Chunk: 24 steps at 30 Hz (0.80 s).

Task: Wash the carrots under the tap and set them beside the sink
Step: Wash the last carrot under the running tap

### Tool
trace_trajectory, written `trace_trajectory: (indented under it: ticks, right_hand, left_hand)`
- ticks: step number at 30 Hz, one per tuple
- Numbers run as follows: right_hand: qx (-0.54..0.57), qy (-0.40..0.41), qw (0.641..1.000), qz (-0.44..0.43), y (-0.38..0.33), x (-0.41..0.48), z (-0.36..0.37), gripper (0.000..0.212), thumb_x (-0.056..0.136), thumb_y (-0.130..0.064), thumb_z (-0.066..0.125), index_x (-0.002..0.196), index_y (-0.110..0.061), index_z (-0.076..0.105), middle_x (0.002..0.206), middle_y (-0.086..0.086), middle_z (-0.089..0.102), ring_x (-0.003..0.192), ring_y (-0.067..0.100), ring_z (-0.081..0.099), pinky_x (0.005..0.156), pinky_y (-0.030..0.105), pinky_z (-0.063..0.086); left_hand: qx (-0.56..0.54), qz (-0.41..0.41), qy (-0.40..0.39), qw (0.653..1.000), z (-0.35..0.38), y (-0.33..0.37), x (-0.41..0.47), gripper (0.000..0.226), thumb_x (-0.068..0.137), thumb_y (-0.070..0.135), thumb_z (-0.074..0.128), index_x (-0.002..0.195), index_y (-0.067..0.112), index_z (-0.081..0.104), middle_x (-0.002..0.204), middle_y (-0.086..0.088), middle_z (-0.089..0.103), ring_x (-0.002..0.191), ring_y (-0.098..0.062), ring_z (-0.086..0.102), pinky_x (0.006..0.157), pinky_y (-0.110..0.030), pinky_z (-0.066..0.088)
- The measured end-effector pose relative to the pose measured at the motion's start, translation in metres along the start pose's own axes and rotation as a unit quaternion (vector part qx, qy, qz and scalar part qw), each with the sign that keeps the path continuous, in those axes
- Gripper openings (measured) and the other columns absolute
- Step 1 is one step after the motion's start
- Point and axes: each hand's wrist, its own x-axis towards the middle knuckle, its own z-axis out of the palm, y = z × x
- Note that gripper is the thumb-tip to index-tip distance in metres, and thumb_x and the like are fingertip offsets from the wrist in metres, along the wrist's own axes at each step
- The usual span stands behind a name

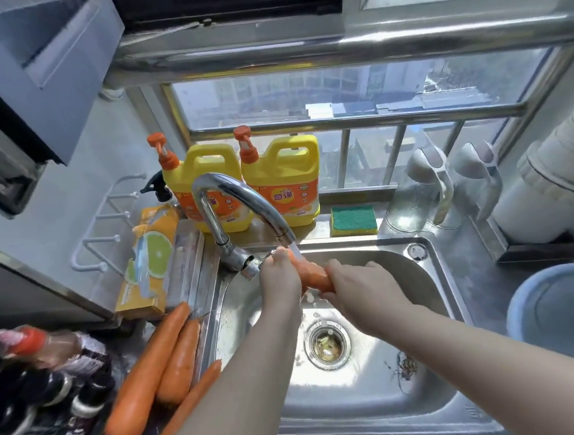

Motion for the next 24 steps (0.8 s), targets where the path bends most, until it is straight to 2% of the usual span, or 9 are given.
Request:
trace_trajectory:
  ticks: [3,5,7,10,13,15,17,21,24]
  right_hand:
    - [0.173,-0.140,0.975,0.017,0.014,0.010,-0.002,0.031,0.098,-0.046,0.057,0.106,-0.016,0.052,0.096,-0.001,0.068,0.081,0.021,0.065,0.062,0.030,0.042]
    - [0.354,-0.250,0.901,0.037,0.022,0.017,-0.003,0.032,0.100,-0.042,0.057,0.108,-0.012,0.057,0.091,-0.001,0.072,0.068,0.016,0.063,0.055,0.023,0.045]
    - [0.439,-0.288,0.850,0.048,0.026,0.017,-0.004,0.032,0.102,-0.041,0.054,0.105,-0.010,0.058,0.084,-0.001,0.069,0.062,0.014,0.056,0.053,0.021,0.044]
    - [0.392,-0.230,0.890,0.048,0.020,0.016,-0.002,0.031,0.101,-0.041,0.055,0.099,-0.010,0.059,0.076,-0.004,0.058,0.060,0.012,0.050,0.056,0.026,0.042]
    - [0.251,-0.125,0.959,0.042,0.006,0.016,0.004,0.031,0.099,-0.048,0.053,0.098,-0.017,0.054,0.080,-0.006,0.057,0.069,0.014,0.053,0.061,0.031,0.041]
    - [0.176,-0.073,0.980,0.051,0.001,0.012,0.005,0.030,0.099,-0.052,0.049,0.100,-0.022,0.049,0.086,-0.007,0.057,0.077,0.019,0.055,0.066,0.036,0.043]
    - [0.128,-0.041,0.990,0.049,0.001,0.006,0.002,0.030,0.100,-0.053,0.046,0.100,-0.024,0.045,0.087,-0.007,0.057,0.079,0.021,0.057,0.065,0.036,0.041]
    - [0.084,-0.013,0.996,0.010,-0.004,0.004,-0.002,0.033,0.102,-0.055,0.040,0.099,-0.022,0.042,0.093,-0.001,0.062,0.083,0.026,0.060,0.066,0.038,0.040]
    - [0.118,-0.022,0.993,0.003,-0.004,0.006,0.000,0.034,0.103,-0.055,0.037,0.098,-0.021,0.042,0.084,-0.006,0.055,0.076,0.023,0.056,0.066,0.040,0.044]
  left_hand:
    - [-0.131,-0.054,-0.035,0.989,-0.005,-0.002,0.000,0.015,0.105,0.013,0.044,0.102,0.004,0.055,0.098,-0.018,0.064,0.079,-0.029,0.068,0.076,-0.044,0.057]
    - [-0.204,-0.067,-0.051,0.975,-0.007,-0.002,-0.003,0.014,0.105,0.013,0.048,0.108,0.002,0.056,0.113,-0.021,0.059,0.082,-0.029,0.067,0.075,-0.042,0.057]
    - [-0.235,-0.059,-0.063,0.968,-0.010,-0.003,-0.002,0.017,0.107,0.017,0.047,0.111,0.003,0.057,0.120,-0.023,0.056,0.088,-0.027,0.065,0.076,-0.040,0.055]
    - [-0.160,-0.006,-0.088,0.983,-0.014,-0.006,-0.002,0.020,0.108,0.024,0.046,0.120,0.009,0.053,0.119,-0.018,0.061,0.099,-0.023,0.065,0.082,-0.038,0.055]
    - [0.093,0.099,-0.108,0.985,-0.019,-0.012,-0.003,0.034,0.100,0.025,0.061,0.129,0.025,0.043,0.116,-0.004,0.059,0.103,-0.022,0.064,0.093,-0.045,0.056]
    - [0.197,0.148,-0.115,0.963,-0.023,-0.011,-0.005,0.046,0.100,0.027,0.062,0.137,0.029,0.034,0.109,0.007,0.054,0.096,-0.008,0.059,0.083,-0.029,0.054]
    - [0.248,0.168,-0.116,0.947,-0.026,-0.008,-0.004,0.046,0.100,0.032,0.061,0.137,0.026,0.035,0.109,0.007,0.055,0.093,-0.001,0.055,0.073,-0.018,0.045]
    - [0.250,0.161,-0.050,0.953,-0.023,0.002,0.006,0.030,0.105,0.034,0.044,0.124,0.014,0.054,0.115,-0.009,0.064,0.103,-0.026,0.062,0.093,-0.041,0.052]
    - [0.073,0.056,-0.018,0.996,-0.017,0.006,0.013,0.036,0.103,0.033,0.039,0.113,0.008,0.061,0.103,-0.015,0.068,0.094,-0.030,0.065,0.091,-0.045,0.055]
